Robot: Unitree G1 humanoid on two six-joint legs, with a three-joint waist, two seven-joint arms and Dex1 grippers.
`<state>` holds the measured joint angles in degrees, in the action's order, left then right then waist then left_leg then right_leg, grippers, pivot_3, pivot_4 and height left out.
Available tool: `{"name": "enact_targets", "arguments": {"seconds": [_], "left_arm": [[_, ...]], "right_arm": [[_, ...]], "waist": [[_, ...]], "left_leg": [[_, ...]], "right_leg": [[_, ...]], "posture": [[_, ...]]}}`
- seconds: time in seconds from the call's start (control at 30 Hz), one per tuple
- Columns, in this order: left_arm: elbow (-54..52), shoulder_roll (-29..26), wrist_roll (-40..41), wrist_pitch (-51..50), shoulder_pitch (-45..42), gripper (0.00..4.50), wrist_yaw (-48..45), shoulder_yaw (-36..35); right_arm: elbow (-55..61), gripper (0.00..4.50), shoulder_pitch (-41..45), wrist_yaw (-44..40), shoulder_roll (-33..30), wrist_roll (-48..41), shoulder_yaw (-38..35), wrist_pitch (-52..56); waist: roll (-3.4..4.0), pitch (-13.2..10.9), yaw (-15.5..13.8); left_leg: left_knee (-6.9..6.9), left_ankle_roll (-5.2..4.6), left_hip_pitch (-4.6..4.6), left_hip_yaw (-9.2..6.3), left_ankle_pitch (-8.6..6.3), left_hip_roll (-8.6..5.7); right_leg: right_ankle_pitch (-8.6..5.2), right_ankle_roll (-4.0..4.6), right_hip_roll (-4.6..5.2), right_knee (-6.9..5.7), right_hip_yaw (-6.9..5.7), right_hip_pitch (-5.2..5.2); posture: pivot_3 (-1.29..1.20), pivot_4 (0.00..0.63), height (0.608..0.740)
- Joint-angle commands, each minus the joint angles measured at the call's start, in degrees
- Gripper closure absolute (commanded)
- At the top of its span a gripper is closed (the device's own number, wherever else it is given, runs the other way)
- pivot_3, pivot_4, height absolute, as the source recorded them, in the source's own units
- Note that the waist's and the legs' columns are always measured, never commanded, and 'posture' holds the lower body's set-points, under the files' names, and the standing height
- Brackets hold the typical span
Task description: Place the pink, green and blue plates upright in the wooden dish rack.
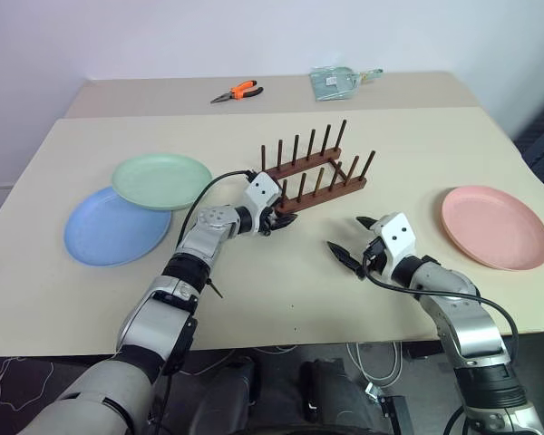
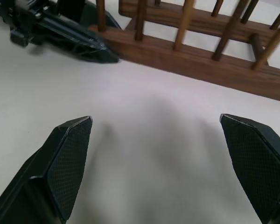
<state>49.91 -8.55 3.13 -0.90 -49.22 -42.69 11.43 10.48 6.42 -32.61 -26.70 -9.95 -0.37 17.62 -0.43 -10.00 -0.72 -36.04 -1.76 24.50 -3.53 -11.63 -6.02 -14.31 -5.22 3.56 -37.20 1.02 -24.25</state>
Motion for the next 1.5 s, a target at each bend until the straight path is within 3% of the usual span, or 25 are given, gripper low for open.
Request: {"name": "enact_targets", "arguments": {"seconds": [0.03,0.37,0.6,0.73,0.83,0.9,1.03,1.07,1.23,1.37,1.5], "left_arm": [[-1.7,-0.3,-1.0,1.9,2.7,3.72,-2.1,0.4],[-26.2,-9.0,1.3,1.3,14.4,3.72,-20.6,5.2],[-26.6,-12.1,-1.6,0.4,15.1,0.16,-19.5,5.3],[-29.1,-15.9,-2.5,-4.5,17.7,0.03,-17.5,4.5],[-39.1,-20.3,1.7,-12.4,25.3,0.99,-17.7,1.4],[-44.4,-21.3,3.8,-15.8,28.3,1.97,-18.0,1.0],[-56.4,-17.1,10.1,-26.4,32.1,3.98,-14.9,2.0],[-57.6,-16.1,10.2,-27.4,32.4,3.99,-14.0,2.6],[-55.1,-10.6,5.5,-26.3,31.4,3.99,-6.4,6.0],[-40.7,-2.3,-3.1,-21.6,25.9,3.99,12.3,5.1],[-33.8,0.7,-3.0,-18.8,22.6,3.99,17.5,2.0]], "right_arm": [[3.0,0.00,-1.0,0.1,-0.6,0.4,-0.5,-1.4],[-0.2,0.00,-5.8,-4.2,-10.4,-1.5,-10.1,-1.8],[-0.7,0.00,-8.6,-5.5,-12.6,-1.0,-13.0,-2.7],[0.7,0.00,-9.9,-6.5,-12.7,-1.3,-12.6,-2.3],[1.5,0.86,-11.2,-8.7,-13.3,-1.0,-10.7,-2.2],[1.6,1.87,-11.3,-9.3,-13.4,-0.7,-10.1,-2.6],[2.1,3.94,-8.7,-9.0,-11.2,-0.9,-6.7,-1.3],[2.1,4.46,-8.2,-8.8,-10.8,-0.7,-5.9,-1.1],[0.2,4.46,-4.4,-5.9,-8.5,1.7,-2.2,0.6],[-6.5,4.46,3.0,1.1,-4.5,8.2,2.1,-0.2],[-12.1,4.46,8.8,4.8,-1.1,10.2,3.1,-1.1]], "waist": [[0.00,0.0,0.0],[0.03,0.0,0.0],[0.04,0.0,0.1],[0.04,0.0,0.2],[0.15,0.1,1.0],[0.21,0.2,1.4],[0.26,0.2,1.2],[0.24,0.2,1.0],[0.25,0.2,-0.1],[0.16,0.2,-0.1],[0.11,0.3,0.2]], "left_leg": [[-0.02,0.00,0.00,0.00,0.00,0.00],[0.02,-0.01,0.00,0.00,-0.03,0.00],[0.00,-0.03,-0.01,0.00,-0.02,0.02],[0.00,-0.05,-0.02,0.00,-0.01,0.04],[0.06,-0.04,-0.05,0.01,-0.01,0.06],[0.10,-0.05,-0.08,0.01,-0.01,0.10],[-0.05,-0.05,-0.13,0.01,-0.03,0.13],[-0.07,-0.06,-0.12,0.01,-0.03,0.13],[-0.08,-0.07,-0.08,0.02,-0.04,0.12],[-0.19,0.03,-0.18,0.02,-0.09,0.08],[-0.17,-0.03,-0.33,0.03,-0.05,0.08]], "right_leg": [[0.00,-0.01,0.00,-0.01,0.00,0.01],[0.00,0.01,0.02,0.02,0.03,0.01],[-0.01,0.02,0.02,0.01,0.03,0.02],[-0.01,0.02,0.02,0.00,0.04,0.02],[-0.01,0.02,0.00,0.00,0.05,0.02],[-0.02,0.04,0.00,0.00,0.05,0.02],[-0.10,0.18,0.01,0.02,0.00,0.18],[-0.11,0.19,0.01,0.04,0.00,0.19],[-0.10,0.17,0.02,0.08,-0.02,0.15],[-0.06,0.11,0.02,0.16,-0.03,0.36],[0.00,-0.01,0.00,0.11,-0.04,0.44]], "posture": [[0.00,0.150,0.726],[0.00,0.150,0.726],[0.00,0.150,0.726],[0.00,0.150,0.726],[0.00,0.150,0.726],[0.00,0.150,0.726],[0.00,0.150,0.726],[0.00,0.150,0.726],[0.00,0.150,0.726],[0.00,0.150,0.726],[0.00,0.150,0.726]]}}
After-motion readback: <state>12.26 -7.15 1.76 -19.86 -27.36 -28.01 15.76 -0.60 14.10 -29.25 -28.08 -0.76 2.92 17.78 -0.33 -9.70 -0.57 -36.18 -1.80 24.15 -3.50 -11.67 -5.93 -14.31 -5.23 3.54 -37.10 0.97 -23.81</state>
